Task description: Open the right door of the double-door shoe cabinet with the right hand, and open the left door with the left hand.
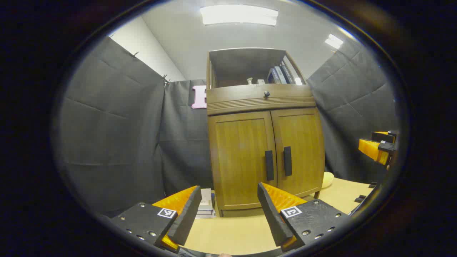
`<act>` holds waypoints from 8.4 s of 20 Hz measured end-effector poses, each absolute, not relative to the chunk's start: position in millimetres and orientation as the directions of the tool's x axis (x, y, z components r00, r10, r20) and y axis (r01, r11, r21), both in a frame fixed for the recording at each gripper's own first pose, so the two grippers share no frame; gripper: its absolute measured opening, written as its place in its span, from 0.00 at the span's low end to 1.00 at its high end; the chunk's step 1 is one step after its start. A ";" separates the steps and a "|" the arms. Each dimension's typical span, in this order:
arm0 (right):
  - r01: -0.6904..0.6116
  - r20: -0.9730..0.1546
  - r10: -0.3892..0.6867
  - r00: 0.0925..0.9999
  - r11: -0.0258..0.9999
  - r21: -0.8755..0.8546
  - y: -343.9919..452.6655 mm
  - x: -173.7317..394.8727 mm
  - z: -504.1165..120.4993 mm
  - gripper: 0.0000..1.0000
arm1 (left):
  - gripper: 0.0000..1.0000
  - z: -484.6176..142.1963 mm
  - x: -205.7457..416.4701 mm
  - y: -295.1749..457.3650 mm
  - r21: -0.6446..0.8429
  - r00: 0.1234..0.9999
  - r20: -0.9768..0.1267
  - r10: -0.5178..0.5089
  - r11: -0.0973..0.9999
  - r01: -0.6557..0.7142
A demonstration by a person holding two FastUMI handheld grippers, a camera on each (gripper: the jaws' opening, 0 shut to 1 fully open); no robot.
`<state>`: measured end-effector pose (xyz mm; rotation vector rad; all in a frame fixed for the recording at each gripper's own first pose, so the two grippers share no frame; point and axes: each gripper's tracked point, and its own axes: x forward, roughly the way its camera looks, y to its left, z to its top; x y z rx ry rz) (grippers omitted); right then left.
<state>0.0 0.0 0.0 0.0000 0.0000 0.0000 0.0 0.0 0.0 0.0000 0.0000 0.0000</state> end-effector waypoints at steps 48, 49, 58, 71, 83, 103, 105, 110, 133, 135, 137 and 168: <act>-0.180 -0.063 0.185 0.981 0.981 0.069 108.1 204.7 -38.4 0.97 | 0.91 -26.9 21.3 90.2 0.045 0.966 -0.089 0.244 0.969 -0.241; -0.185 -0.072 0.191 0.979 0.980 0.071 112.1 208.9 -43.1 0.97 | 0.91 -28.9 22.4 91.6 0.047 0.964 -0.094 0.249 0.968 -0.245; -0.211 -0.159 0.227 0.961 0.971 0.111 139.1 239.7 -87.1 0.98 | 0.92 -31.7 25.4 96.3 0.088 0.949 -0.128 0.289 0.956 -0.280; -0.188 -0.220 0.209 0.953 0.976 0.114 152.7 272.8 -116.4 0.35 | 0.92 -33.0 23.4 99.7 0.094 0.934 -0.136 0.331 0.942 -0.321; -0.233 -0.264 0.261 0.929 0.963 0.135 146.7 240.1 -111.4 0.11 | 0.92 -17.4 21.7 90.5 0.083 0.955 -0.090 0.282 0.958 -0.275; -0.248 -0.274 0.277 0.921 0.959 0.134 100.5 158.6 -96.3 0.11 | 0.91 0.2 6.3 40.1 0.057 0.986 -0.051 0.160 0.986 -0.157; -0.240 -0.270 0.269 0.925 0.962 0.133 92.2 150.0 -95.5 0.07 | 0.90 1.6 5.9 34.1 0.052 0.989 -0.047 0.142 0.989 -0.139; -0.201 -0.271 0.228 0.935 0.972 0.126 70.9 129.0 -94.5 0.11 | 0.92 2.1 2.4 20.8 0.042 0.995 -0.039 0.094 0.995 -0.092; -0.042 -0.333 0.081 0.940 0.992 0.122 -61.0 74.4 -92.5 0.09 | 0.91 35.8 -20.9 -63.9 0.015 1.000 -0.004 -0.031 0.999 0.031; -0.055 -0.328 0.092 0.940 0.991 0.122 -70.8 73.3 -91.8 0.06 | 0.91 43.8 -26.9 -76.0 0.019 1.000 -0.003 -0.030 0.999 0.030; -0.076 -0.326 0.113 0.939 0.990 0.122 -75.8 71.2 -91.3 0.06 | 0.91 49.0 -35.1 -81.4 0.028 1.000 -0.001 -0.015 0.999 0.015; -0.059 -0.208 0.067 0.976 0.997 0.043 -167.0 -14.2 -49.4 0.97 | 0.91 47.4 111.6 -151.6 0.006 0.999 -0.027 -0.022 1.000 0.022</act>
